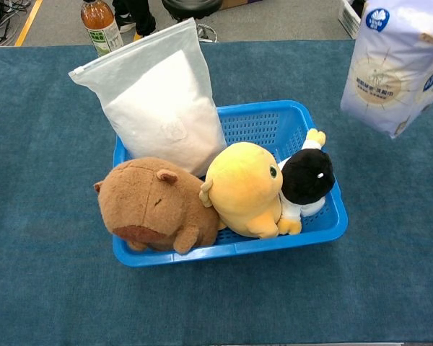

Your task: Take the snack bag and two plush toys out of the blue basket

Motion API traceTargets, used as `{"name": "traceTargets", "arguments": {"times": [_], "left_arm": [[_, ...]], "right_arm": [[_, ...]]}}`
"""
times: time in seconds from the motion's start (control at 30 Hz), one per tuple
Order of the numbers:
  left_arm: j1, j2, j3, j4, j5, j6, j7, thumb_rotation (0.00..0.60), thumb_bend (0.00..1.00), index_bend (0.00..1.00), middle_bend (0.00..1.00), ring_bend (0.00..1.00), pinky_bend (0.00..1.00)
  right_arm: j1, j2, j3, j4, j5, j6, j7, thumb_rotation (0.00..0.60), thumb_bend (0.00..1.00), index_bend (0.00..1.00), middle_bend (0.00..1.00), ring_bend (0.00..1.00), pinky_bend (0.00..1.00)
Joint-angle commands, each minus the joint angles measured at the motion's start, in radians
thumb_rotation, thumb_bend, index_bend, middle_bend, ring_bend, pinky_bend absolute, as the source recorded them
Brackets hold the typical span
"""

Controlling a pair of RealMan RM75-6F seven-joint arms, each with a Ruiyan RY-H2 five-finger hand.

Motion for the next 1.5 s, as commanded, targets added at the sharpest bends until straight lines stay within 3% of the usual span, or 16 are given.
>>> {"name": "traceTargets", "arguments": {"times": [0.03,0.1,0.17,0.3,0.47,0.77,1.0,1.2,1.33,1.5], "left_arm": [[-0.002,0.001,0.000,-0.003,0.011,0.007,-0.002,0.600,0.23,0.39,0.39,0.33,0.44],[-0.004,0.003,0.001,-0.003,0.024,0.011,-0.009,0.600,0.23,0.37,0.38,0.33,0.44],[-0.006,0.004,0.001,-0.004,0.039,0.019,-0.015,0.600,0.23,0.35,0.38,0.32,0.44],[-0.012,0.010,0.000,-0.010,0.062,0.027,-0.028,0.600,0.23,0.33,0.36,0.32,0.44],[-0.024,0.023,0.002,-0.029,0.096,0.030,-0.063,0.600,0.23,0.32,0.35,0.32,0.43],[-0.072,0.123,0.037,-0.190,0.222,-0.005,-0.157,0.600,0.23,0.27,0.27,0.28,0.43],[-0.126,0.180,0.086,-0.281,0.299,-0.128,-0.069,0.600,0.15,0.17,0.15,0.15,0.34],[-0.180,0.244,0.121,-0.358,0.288,-0.268,-0.024,0.600,0.06,0.05,0.02,0.04,0.26],[-0.210,0.291,0.136,-0.415,0.265,-0.350,0.025,0.600,0.01,0.00,0.00,0.00,0.23],[-0.222,0.295,0.144,-0.449,0.304,-0.362,0.069,0.600,0.00,0.00,0.00,0.00,0.22]], "right_arm": [[-0.046,0.126,-0.066,-0.178,0.116,-0.167,-0.134,0.600,0.00,0.33,0.41,0.49,0.74],[-0.046,0.184,-0.080,-0.263,0.177,-0.243,-0.181,0.600,0.00,0.09,0.23,0.34,0.64],[-0.041,0.235,-0.084,-0.341,0.237,-0.308,-0.211,0.600,0.00,0.01,0.11,0.25,0.60],[-0.025,0.287,-0.076,-0.406,0.298,-0.377,-0.227,0.600,0.00,0.00,0.02,0.17,0.57],[-0.019,0.292,-0.048,-0.422,0.332,-0.379,-0.226,0.600,0.00,0.00,0.00,0.16,0.57],[-0.001,0.235,0.010,-0.313,0.322,-0.353,-0.129,0.600,0.00,0.00,0.02,0.16,0.53],[0.012,0.207,0.016,-0.239,0.328,-0.389,-0.080,0.600,0.00,0.00,0.02,0.16,0.53],[0.018,0.194,0.019,-0.188,0.338,-0.415,-0.044,0.600,0.00,0.00,0.02,0.16,0.52],[0.017,0.187,0.013,-0.175,0.333,-0.423,-0.036,0.600,0.00,0.00,0.02,0.16,0.52],[0.014,0.179,0.011,-0.170,0.325,-0.423,-0.026,0.600,0.00,0.00,0.02,0.16,0.52]]}}
